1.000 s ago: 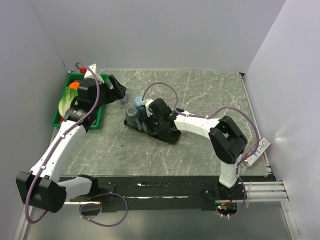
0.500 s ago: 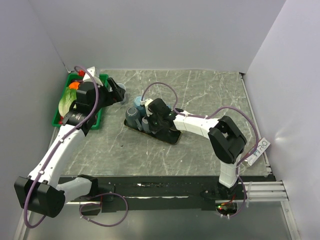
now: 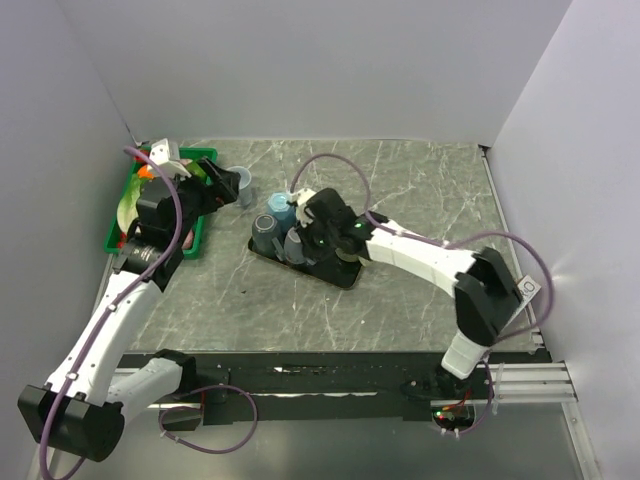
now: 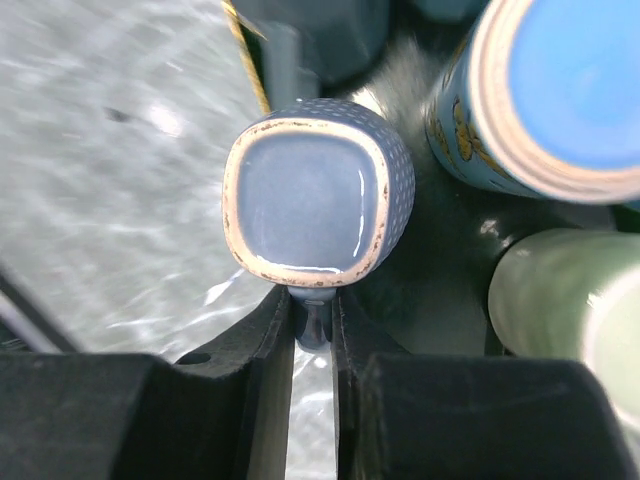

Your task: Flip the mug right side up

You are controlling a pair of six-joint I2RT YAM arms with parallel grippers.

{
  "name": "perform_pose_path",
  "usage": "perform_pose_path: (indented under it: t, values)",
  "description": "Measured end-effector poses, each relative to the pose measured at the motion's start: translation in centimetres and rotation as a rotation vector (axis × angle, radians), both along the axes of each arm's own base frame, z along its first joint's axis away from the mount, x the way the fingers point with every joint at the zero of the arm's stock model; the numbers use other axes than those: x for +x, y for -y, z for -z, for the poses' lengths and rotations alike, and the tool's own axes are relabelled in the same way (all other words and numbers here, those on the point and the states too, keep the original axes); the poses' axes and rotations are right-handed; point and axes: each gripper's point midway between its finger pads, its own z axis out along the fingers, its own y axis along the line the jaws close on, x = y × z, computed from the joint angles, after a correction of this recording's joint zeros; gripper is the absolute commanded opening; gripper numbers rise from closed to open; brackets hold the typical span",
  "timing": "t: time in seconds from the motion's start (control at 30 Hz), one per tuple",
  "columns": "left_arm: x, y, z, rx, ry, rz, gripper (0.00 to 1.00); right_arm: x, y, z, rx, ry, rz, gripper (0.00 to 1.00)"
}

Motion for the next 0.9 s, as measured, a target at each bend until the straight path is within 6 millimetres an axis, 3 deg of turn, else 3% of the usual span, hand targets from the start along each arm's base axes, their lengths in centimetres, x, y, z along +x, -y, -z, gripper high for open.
perform_pose_path:
  t: [0.2,0.33,0.47,0.6,0.67,0.9]
  values:
    - [-0.2,0.0,-0.9,-0.037,0.024,-0.005,0.96,-1.5,0.6,-7.1,0.131,0.072,-0.002,0.0]
    - [-1.1,0.5,-3.1,-0.092,0.085,0.026,0.96,-1.7,1.0,-12.2,0.198,0.124,0.017,0.0]
    - [-2.0,1.8,-5.7,-0.159,0.137,0.101,0.96,-0.3,0.4,-19.6,0.317,0.229,0.067,0.0]
    - [-3.2,4.4,-8.6,-0.242,0.22,0.264,0.96,0.5,0.7,-27.2,0.461,0.335,0.119,0.0]
    - [-4.0,5.9,-9.7,-0.277,0.258,0.361,0.96,0.5,1.2,-29.9,0.524,0.368,0.135,0.0]
    - [-6.5,12.3,-12.2,-0.383,0.32,0.708,0.96,-1.8,2.3,-36.6,0.75,0.396,0.099,0.0]
